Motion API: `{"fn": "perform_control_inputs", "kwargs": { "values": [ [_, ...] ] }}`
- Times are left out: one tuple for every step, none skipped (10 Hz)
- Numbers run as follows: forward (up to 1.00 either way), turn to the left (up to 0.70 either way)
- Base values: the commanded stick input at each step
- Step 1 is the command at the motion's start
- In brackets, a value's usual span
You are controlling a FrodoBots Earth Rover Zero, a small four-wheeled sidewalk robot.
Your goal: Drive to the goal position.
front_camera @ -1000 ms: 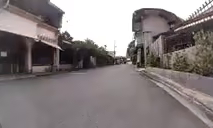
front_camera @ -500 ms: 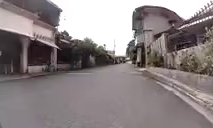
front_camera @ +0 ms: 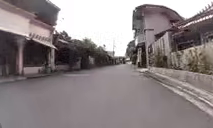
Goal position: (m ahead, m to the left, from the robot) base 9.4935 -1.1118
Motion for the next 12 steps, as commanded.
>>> {"fn": "perform_control_inputs", "kwargs": {
  "values": [
    [0.7, 0.01],
    [0.7, 0.01],
    [0.7, 0.01],
    [0.7, 0.01],
    [0.7, 0.01],
    [0.7, 0.01],
    [0.7, 0.01],
    [0.7, 0.01],
    [0.7, 0.01],
    [0.7, 0.01],
    [0.7, 0.01],
    [0.7, 0.01]
  ]
}}
